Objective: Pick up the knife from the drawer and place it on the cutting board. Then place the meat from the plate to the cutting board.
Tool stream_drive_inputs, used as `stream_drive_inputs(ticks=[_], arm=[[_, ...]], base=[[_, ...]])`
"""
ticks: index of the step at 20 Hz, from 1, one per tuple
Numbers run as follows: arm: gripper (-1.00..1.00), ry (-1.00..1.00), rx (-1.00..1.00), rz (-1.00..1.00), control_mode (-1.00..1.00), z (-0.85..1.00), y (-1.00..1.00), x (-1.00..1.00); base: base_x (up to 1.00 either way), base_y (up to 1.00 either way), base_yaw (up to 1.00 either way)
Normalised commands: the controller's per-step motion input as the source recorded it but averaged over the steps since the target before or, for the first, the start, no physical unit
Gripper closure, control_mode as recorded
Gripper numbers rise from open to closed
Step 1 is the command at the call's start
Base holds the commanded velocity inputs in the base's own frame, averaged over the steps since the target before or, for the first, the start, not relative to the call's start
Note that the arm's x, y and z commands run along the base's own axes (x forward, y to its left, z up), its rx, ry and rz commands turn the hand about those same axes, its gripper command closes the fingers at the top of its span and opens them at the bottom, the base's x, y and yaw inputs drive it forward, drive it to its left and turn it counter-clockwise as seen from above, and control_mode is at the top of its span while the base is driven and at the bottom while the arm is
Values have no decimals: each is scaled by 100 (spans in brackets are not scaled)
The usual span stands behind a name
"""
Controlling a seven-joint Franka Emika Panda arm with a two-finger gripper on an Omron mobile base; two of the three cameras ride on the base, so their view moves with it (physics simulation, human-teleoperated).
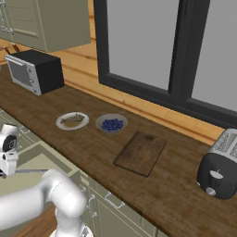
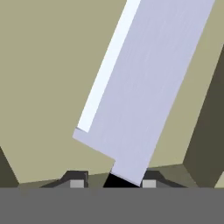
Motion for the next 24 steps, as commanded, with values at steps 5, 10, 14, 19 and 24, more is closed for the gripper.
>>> stream_drive_inputs(ticks=[5, 10, 14, 19, 24], arm=[[100, 9, -5, 24, -100, 100, -10, -89], [100, -3, -17, 34, -100, 100, -36, -99], [100, 0, -14, 32, -100, 100, -95, -22], [100, 0, -10, 9, -100, 100, -100, 38], [100, 0, -9, 0, -100, 94, -100, 53]], base=[[0, 0, 0], [0, 0, 0], [0, 0, 0], [0, 0, 0], [0, 0, 0]])
